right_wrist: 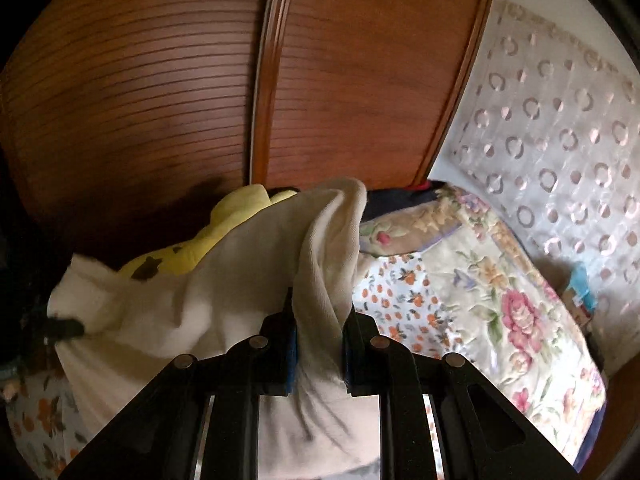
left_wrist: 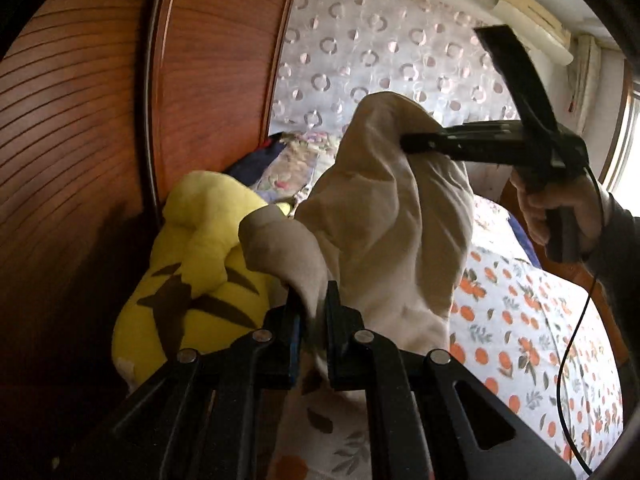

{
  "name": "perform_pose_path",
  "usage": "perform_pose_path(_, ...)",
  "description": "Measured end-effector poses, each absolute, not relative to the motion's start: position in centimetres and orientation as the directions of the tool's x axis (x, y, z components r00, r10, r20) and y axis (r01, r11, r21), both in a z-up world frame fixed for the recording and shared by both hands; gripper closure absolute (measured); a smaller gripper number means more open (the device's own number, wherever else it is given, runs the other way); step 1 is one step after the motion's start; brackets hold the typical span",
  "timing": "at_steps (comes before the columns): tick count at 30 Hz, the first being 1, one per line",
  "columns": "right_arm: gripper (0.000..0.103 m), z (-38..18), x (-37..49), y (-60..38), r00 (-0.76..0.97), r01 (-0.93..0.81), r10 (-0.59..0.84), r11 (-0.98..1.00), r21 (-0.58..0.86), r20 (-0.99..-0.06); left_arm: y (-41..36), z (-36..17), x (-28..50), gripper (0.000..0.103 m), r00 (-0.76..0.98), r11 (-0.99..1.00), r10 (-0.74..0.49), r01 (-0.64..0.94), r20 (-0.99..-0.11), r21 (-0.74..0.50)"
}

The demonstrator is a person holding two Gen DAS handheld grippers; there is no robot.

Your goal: Fold small clothes

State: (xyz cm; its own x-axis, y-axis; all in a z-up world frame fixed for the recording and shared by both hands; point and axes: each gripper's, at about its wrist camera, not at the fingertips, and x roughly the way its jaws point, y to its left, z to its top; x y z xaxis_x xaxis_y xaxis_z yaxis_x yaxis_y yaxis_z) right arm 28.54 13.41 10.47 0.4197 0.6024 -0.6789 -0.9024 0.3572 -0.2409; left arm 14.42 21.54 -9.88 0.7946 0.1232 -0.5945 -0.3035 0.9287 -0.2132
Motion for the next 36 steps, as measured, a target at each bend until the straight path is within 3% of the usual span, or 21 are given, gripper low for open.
perform_pose_path(9,0.086,13.8,27.7,11.6,0.394,-0.914,0.648,0.353,-0.202,-0.652,22.7,-9.1,14.7,0.093,0.804,0.931,0.086,-0.275,-0.589,-0.24)
perform_pose_path(12,0.085,11.9,28.2,11.8,0.39,-0.907,0.573,0.374,-0.194,-0.72,23.1,-9.9,15.5,0.093,0.771,0.936,0.072,-0.272,-0.632,-0.225)
perform_pose_path(14,0.077,10.4,28.6,11.0,0.417,-0.887,0.536,0.418,-0.198,-0.734,23.1,-10.3,15.9,0.093,0.764,0.94,0.073,-0.268,-0.642,-0.212)
perform_pose_path(15,0.067,9.9,28.9,10.3,0.435,-0.872,0.532,0.449,-0.193,-0.727,23.1,-10.5,16.0,0.093,0.761,0.94,0.072,-0.268,-0.645,-0.211)
perform_pose_path(16,0.05,9.6,29.2,9.5,0.442,-0.861,0.538,0.48,-0.171,-0.718,23.1,-10.4,16.0,0.093,0.76,0.94,0.071,-0.268,-0.646,-0.212)
perform_pose_path(18,0.037,9.2,29.8,7.6,0.45,-0.832,0.547,0.543,-0.11,-0.705,23.2,-10.4,16.0,0.093,0.759,0.94,0.07,-0.267,-0.648,-0.211)
perform_pose_path(21,0.037,8.7,29.7,4.9,0.451,-0.796,0.568,0.605,-0.022,-0.688,23.3,-10.4,16.0,0.093,0.757,0.942,0.068,-0.263,-0.65,-0.207)
perform_pose_path(25,0.037,7.1,28.6,3.4,0.327,-0.776,0.647,0.6,0.195,-0.689,23.2,-10.2,15.9,0.093,0.759,0.945,0.07,-0.258,-0.647,-0.201)
perform_pose_path(36,0.037,2.0,31.2,5.8,0.228,-0.633,0.647,0.667,0.394,-0.728,23.1,-10.3,15.8,0.093,0.761,0.945,0.056,-0.25,-0.646,-0.213)
